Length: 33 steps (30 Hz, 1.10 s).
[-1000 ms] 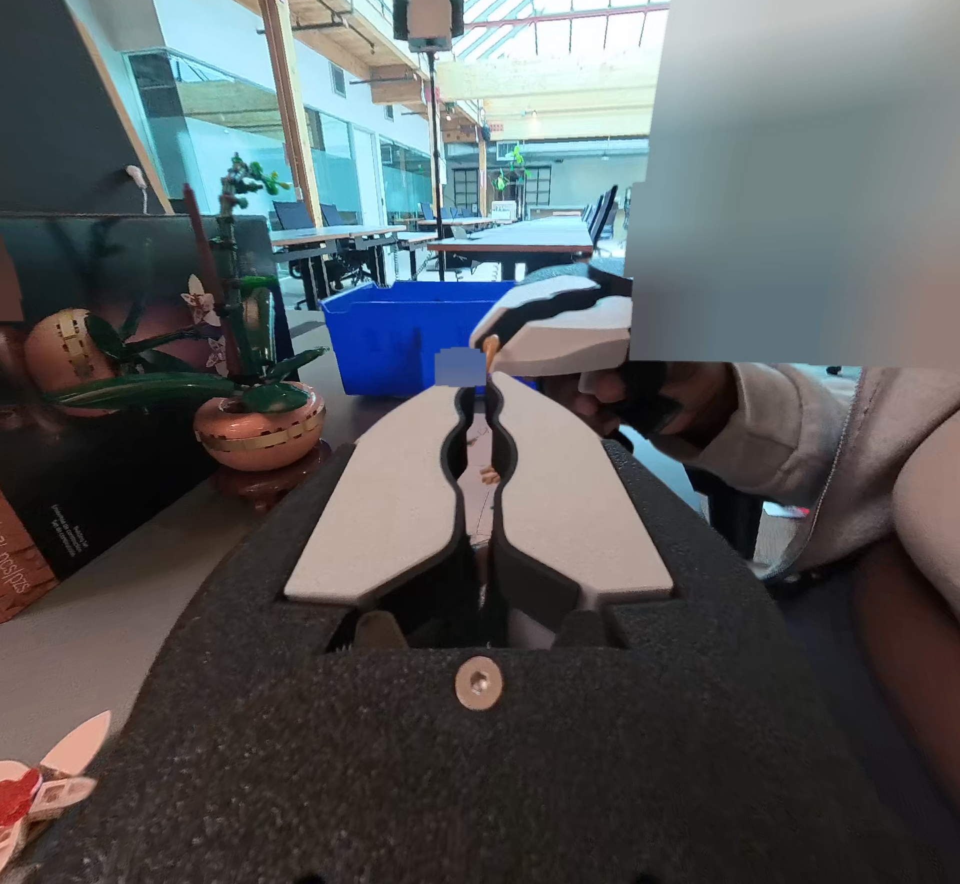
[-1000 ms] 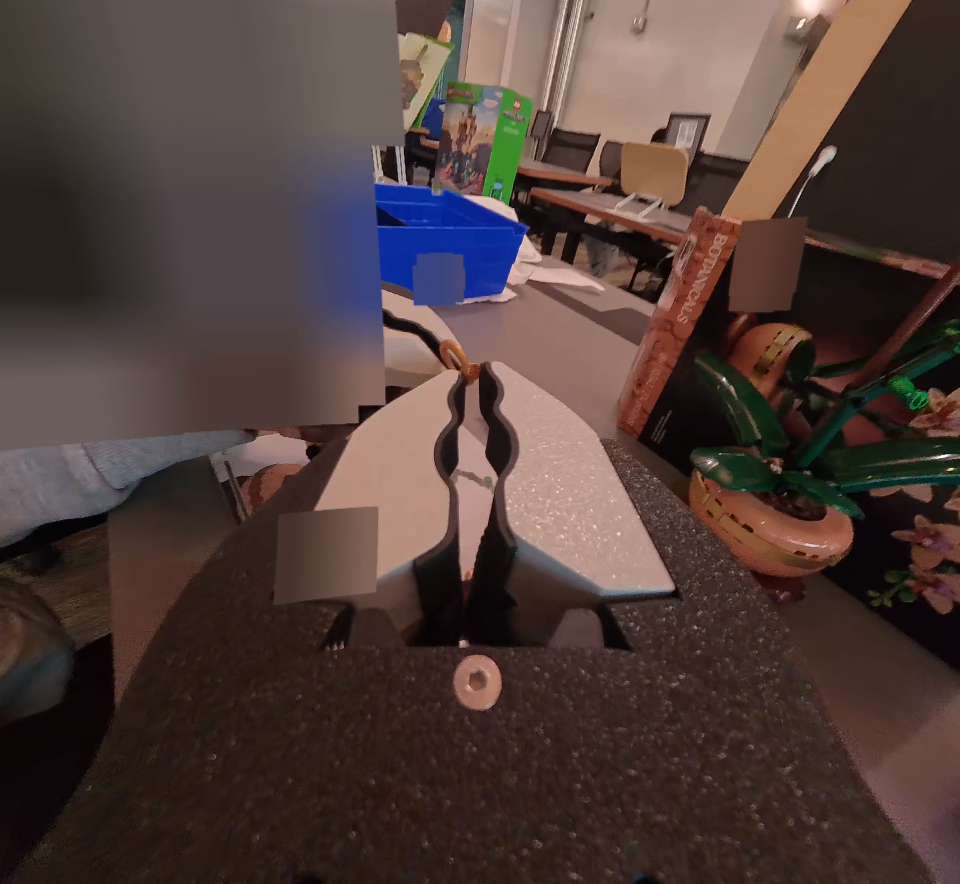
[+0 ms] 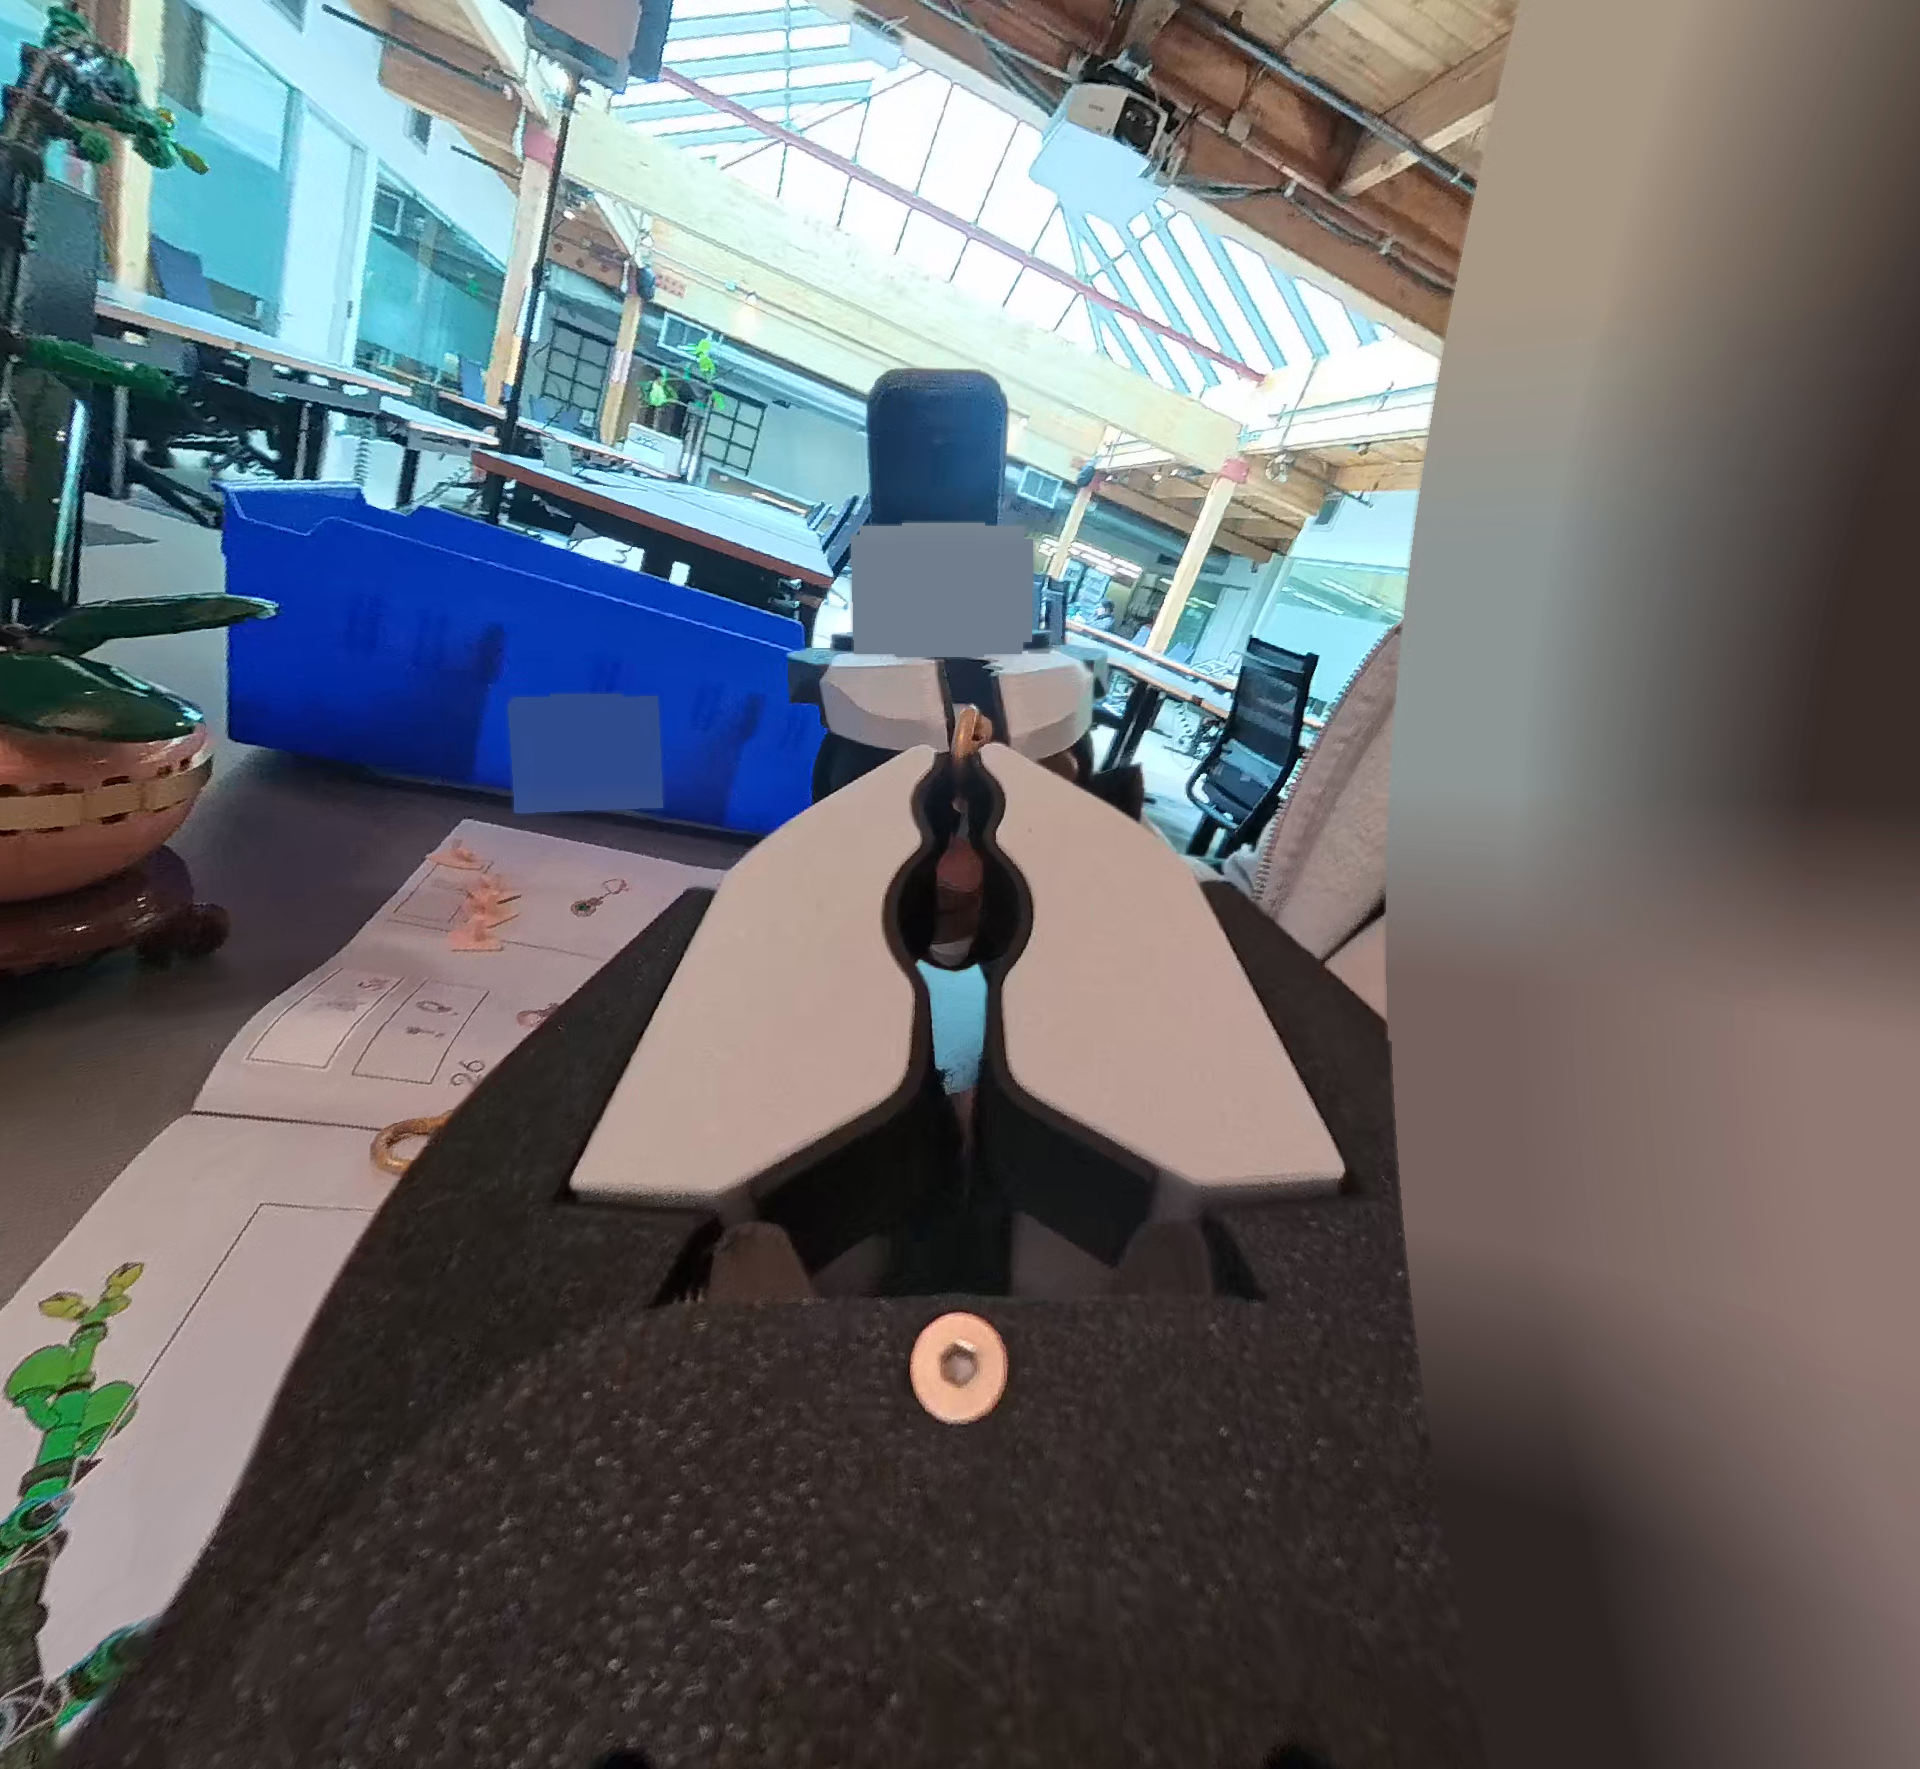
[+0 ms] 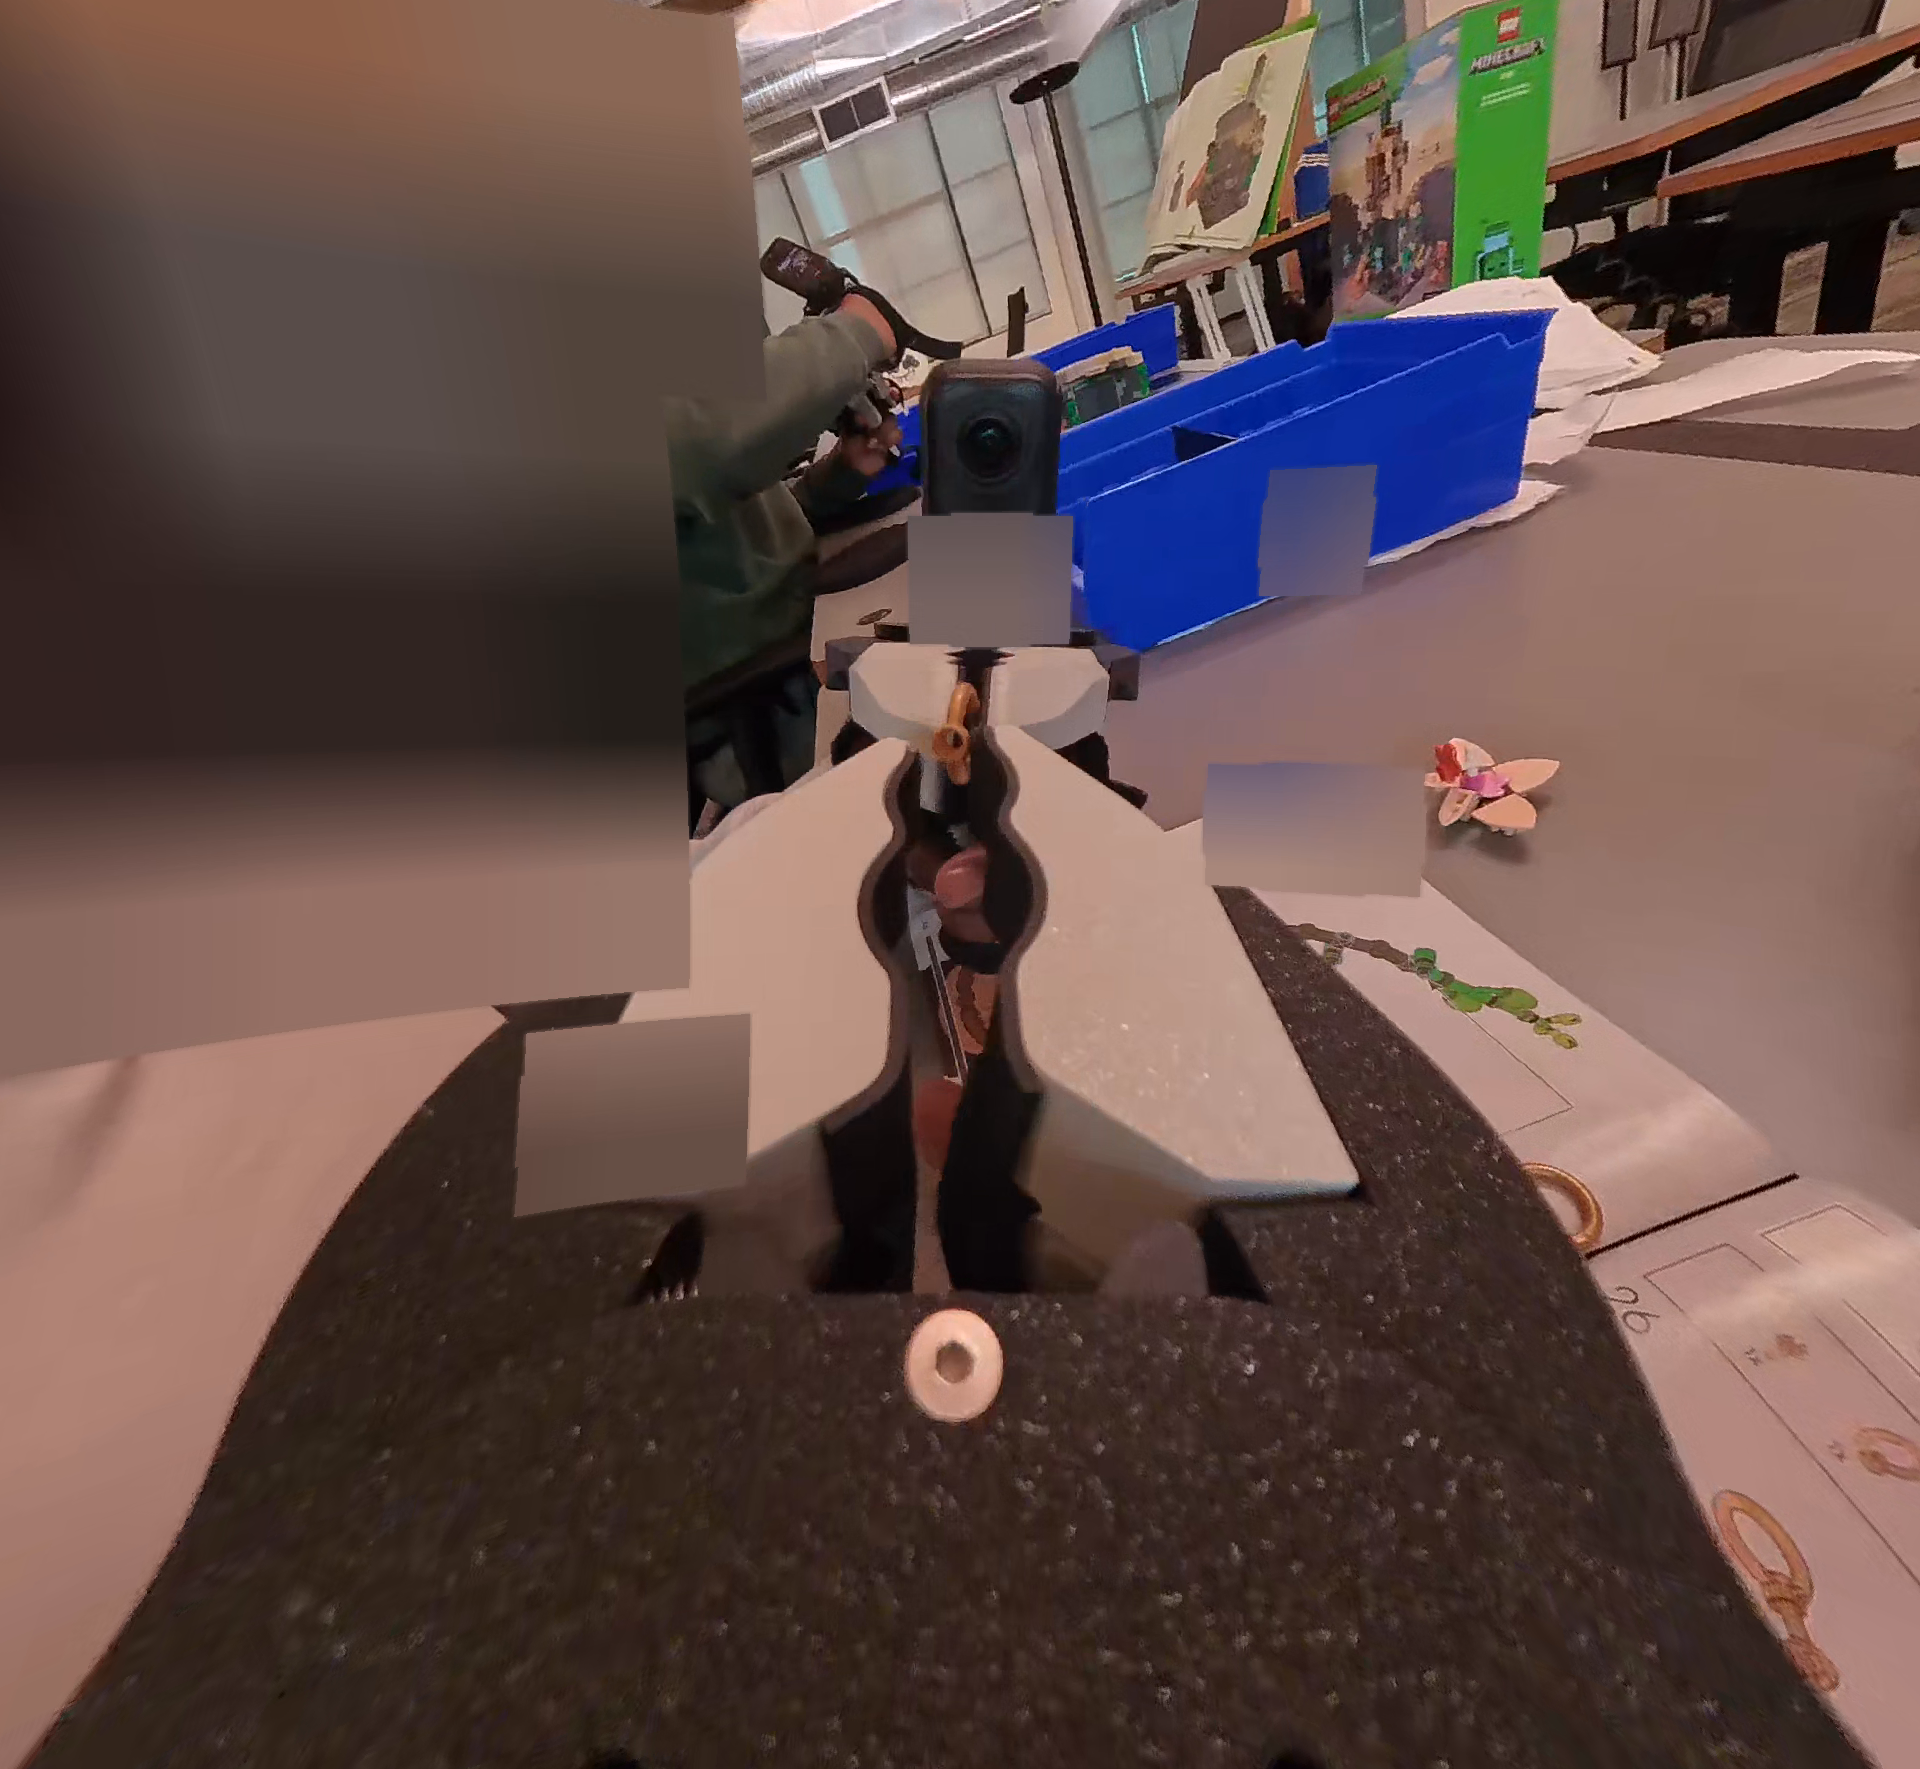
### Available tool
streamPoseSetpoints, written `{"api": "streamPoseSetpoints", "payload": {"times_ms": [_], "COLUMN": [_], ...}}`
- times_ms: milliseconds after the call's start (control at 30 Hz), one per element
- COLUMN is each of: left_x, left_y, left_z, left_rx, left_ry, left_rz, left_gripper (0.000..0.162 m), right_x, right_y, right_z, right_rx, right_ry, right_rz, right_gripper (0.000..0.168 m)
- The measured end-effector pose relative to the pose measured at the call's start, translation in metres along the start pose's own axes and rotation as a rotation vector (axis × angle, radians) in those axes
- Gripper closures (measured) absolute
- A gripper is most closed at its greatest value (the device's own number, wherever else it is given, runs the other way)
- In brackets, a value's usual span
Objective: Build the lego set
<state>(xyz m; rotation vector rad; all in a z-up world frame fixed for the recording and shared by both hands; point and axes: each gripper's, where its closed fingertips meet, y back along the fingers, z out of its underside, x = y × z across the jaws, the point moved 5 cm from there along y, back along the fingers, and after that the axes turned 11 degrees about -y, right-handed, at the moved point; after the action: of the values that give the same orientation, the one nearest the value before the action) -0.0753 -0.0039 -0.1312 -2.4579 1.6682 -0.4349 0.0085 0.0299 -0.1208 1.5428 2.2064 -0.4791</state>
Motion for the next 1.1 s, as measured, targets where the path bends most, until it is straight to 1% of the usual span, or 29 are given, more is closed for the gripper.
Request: {"api": "streamPoseSetpoints", "payload": {"times_ms": [33, 233, 267, 333, 433, 500, 633, 733, 900, 1100], "left_x": [0.000, -0.001, -0.002, -0.001, 0.004, 0.009, 0.014, 0.014, 0.015, 0.018], "left_y": [0.000, -0.001, -0.001, 0.000, 0.000, -0.003, -0.009, -0.012, -0.014, -0.012], "left_z": [0.000, 0.005, 0.007, 0.009, 0.008, 0.008, 0.016, 0.019, 0.023, 0.018], "left_rx": [-0.005, -0.056, -0.083, -0.156, -0.243, -0.275, -0.343, -0.373, -0.389, -0.329], "left_ry": [-0.001, -0.044, -0.090, -0.278, -0.643, -0.780, -0.915, -0.985, -0.971, -0.922], "left_rz": [-0.001, -0.022, -0.032, -0.083, -0.183, -0.199, -0.175, -0.181, -0.155, -0.143], "left_gripper": [0.160, 0.160, 0.153, 0.139, 0.117, 0.115, 0.121, 0.126, 0.134, 0.139], "right_x": [0.001, 0.004, 0.005, 0.008, 0.013, 0.016, 0.015, 0.015, 0.014, 0.015], "right_y": [-0.001, 0.000, 0.000, 0.000, 0.003, 0.005, 0.007, 0.007, 0.006, 0.006], "right_z": [0.001, 0.003, 0.004, 0.006, 0.011, 0.016, 0.019, 0.026, 0.029, 0.029], "right_rx": [-0.002, -0.001, -0.004, -0.001, 0.000, -0.015, 0.008, 0.006, 0.015, 0.027], "right_ry": [-0.003, -0.033, -0.052, -0.151, -0.374, -0.498, -0.676, -0.746, -0.791, -0.807], "right_rz": [0.001, 0.016, 0.014, -0.008, -0.056, -0.073, -0.159, -0.181, -0.216, -0.232], "right_gripper": [0.158, 0.162, 0.162, 0.163, 0.163, 0.163, 0.163, 0.163, 0.163, 0.162]}}
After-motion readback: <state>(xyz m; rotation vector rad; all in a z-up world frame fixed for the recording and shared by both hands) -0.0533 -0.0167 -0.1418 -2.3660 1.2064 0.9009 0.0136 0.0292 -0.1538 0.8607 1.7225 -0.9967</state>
